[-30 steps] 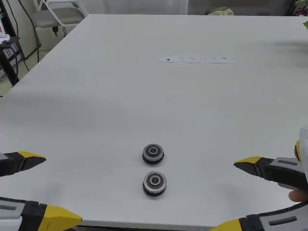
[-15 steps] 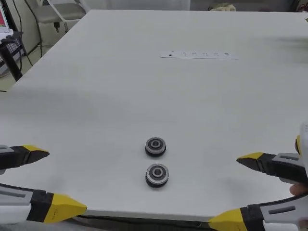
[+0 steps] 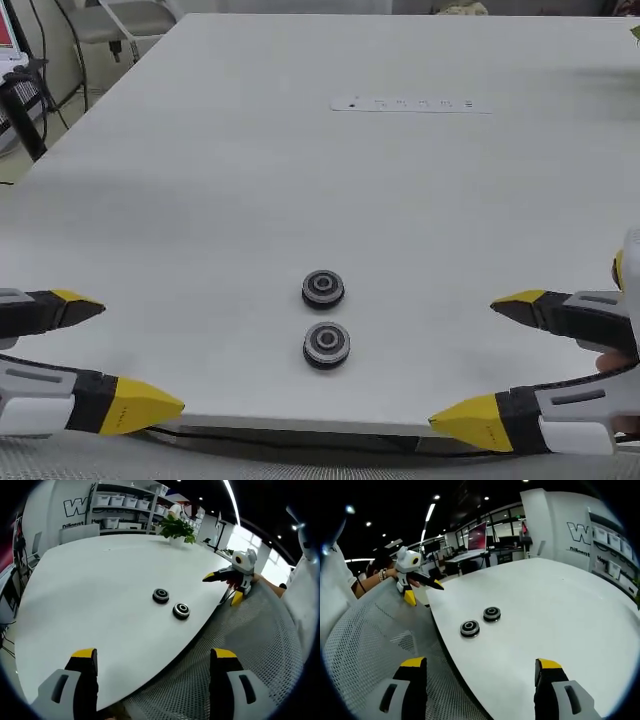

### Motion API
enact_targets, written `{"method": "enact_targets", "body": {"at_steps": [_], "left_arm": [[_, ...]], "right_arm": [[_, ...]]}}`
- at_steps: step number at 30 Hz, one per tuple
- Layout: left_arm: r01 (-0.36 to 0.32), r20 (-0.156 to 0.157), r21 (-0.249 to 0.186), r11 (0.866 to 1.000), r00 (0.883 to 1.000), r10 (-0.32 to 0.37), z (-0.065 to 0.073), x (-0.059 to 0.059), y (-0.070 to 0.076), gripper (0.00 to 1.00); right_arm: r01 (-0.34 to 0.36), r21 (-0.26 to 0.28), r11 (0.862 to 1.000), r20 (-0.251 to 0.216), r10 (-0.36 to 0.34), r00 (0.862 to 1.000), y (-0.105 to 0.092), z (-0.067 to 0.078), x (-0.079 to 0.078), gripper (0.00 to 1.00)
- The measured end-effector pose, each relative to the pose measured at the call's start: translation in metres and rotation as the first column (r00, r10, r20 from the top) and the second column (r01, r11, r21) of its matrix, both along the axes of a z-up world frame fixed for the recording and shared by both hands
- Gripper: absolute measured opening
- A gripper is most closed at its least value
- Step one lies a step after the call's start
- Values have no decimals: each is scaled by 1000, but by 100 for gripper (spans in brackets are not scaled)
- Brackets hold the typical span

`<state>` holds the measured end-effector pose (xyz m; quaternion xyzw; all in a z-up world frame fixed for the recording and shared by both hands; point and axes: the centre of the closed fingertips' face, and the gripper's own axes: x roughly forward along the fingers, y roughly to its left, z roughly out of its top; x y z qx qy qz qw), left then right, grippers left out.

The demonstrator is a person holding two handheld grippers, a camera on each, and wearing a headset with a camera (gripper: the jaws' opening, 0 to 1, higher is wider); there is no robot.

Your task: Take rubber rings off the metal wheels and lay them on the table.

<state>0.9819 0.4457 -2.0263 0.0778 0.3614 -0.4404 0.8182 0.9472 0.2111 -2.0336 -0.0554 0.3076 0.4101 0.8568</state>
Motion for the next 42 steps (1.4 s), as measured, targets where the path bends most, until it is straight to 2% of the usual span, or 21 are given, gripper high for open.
{"method": "enact_targets", "body": {"at_steps": [4, 7, 12, 16, 18, 19, 21, 28, 33, 36, 40, 42], "left_arm": [[12, 21, 33, 999, 1000, -13, -1, -1, 1, 90], [21, 14, 47, 999, 1000, -21, -3, -2, 2, 89], [10, 5, 37, 999, 1000, -10, -3, -3, 3, 89], [0, -2, 7, 1000, 1000, 0, 0, -3, 2, 86], [10, 16, 17, 1000, 1000, -11, 1, -2, 1, 83], [17, 37, 34, 999, 999, -18, 1, -1, 2, 84], [15, 47, 43, 999, 999, -17, 1, 0, 3, 84], [21, 23, 36, 999, 1000, -21, -1, -1, 2, 84], [16, -12, 21, 1000, 1000, -16, -3, -1, 2, 83], [20, -8, 21, 1000, 1000, -20, -3, -2, 2, 84], [30, -19, 4, 1000, 999, -30, -3, -3, -1, 84], [57, -19, 26, 998, 998, -57, -5, -5, -2, 84]], "right_arm": [[-3, -6, 1000, -6, 3, 1000, 0, -1, -2, 87], [-6, -6, 1000, -2, 6, 1000, 1, 0, -2, 87], [-37, -22, 999, -3, 37, 999, 6, -2, -6, 87], [-34, -20, 999, 3, 34, 999, 6, -1, -5, 86], [-31, -16, 999, 3, 31, 1000, 5, 0, -5, 85], [-33, -15, 999, 2, 33, 999, 5, 0, -5, 85], [-37, -15, 999, 4, 37, 999, 6, 0, -5, 85], [-22, -12, 1000, 8, 22, 1000, 3, -1, -1, 84], [-24, 15, 1000, 8, 24, 1000, 6, 4, 0, 81], [-12, -19, 1000, 4, 12, 1000, 2, 0, 3, 82], [1, -27, 1000, 40, 0, 999, -1, 8, 9, 80], [17, -21, 1000, 43, -16, 999, -2, 10, 13, 80]]}}
